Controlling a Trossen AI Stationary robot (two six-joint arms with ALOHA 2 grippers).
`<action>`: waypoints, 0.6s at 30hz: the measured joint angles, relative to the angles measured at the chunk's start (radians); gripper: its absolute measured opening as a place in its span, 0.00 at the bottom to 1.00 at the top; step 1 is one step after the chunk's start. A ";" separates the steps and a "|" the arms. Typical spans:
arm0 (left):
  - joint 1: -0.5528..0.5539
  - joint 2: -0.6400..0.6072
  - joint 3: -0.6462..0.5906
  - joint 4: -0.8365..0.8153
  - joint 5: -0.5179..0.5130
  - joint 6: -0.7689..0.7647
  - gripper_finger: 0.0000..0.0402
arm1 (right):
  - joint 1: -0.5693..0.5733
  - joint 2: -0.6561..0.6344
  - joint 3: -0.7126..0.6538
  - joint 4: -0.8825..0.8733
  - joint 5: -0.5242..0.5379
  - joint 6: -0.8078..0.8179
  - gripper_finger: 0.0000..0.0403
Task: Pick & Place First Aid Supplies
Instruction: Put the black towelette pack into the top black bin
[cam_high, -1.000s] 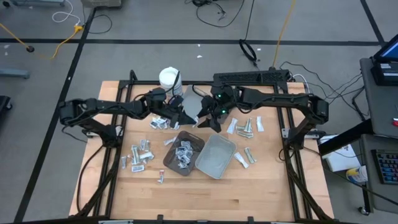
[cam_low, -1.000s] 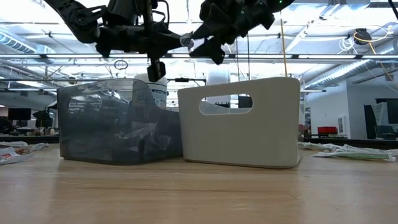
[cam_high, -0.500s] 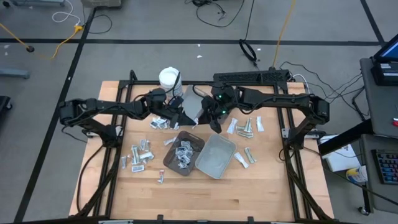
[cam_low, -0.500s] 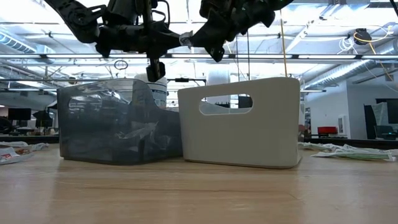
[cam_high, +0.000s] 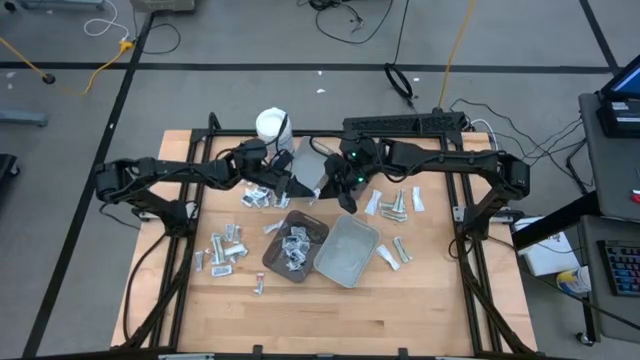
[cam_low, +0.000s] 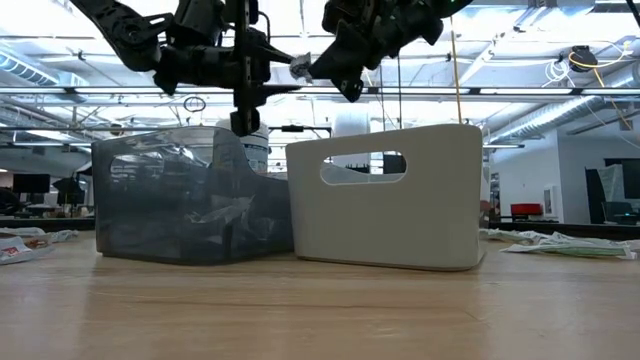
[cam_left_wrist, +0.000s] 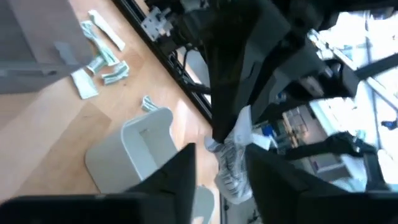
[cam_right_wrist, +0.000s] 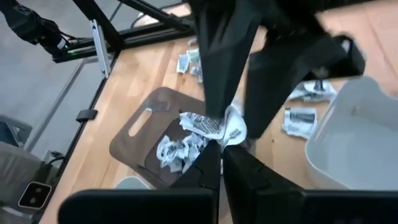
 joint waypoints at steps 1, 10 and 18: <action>0.007 0.000 0.000 -0.005 0.001 -0.008 0.41 | -0.002 0.000 0.000 -0.013 -0.001 -0.001 0.00; 0.056 0.000 0.000 -0.057 0.012 -0.034 0.57 | -0.006 -0.007 0.000 -0.151 0.005 -0.016 0.00; 0.049 0.000 0.000 -0.056 0.035 -0.062 0.50 | -0.074 -0.007 0.000 -0.276 0.265 -0.016 0.00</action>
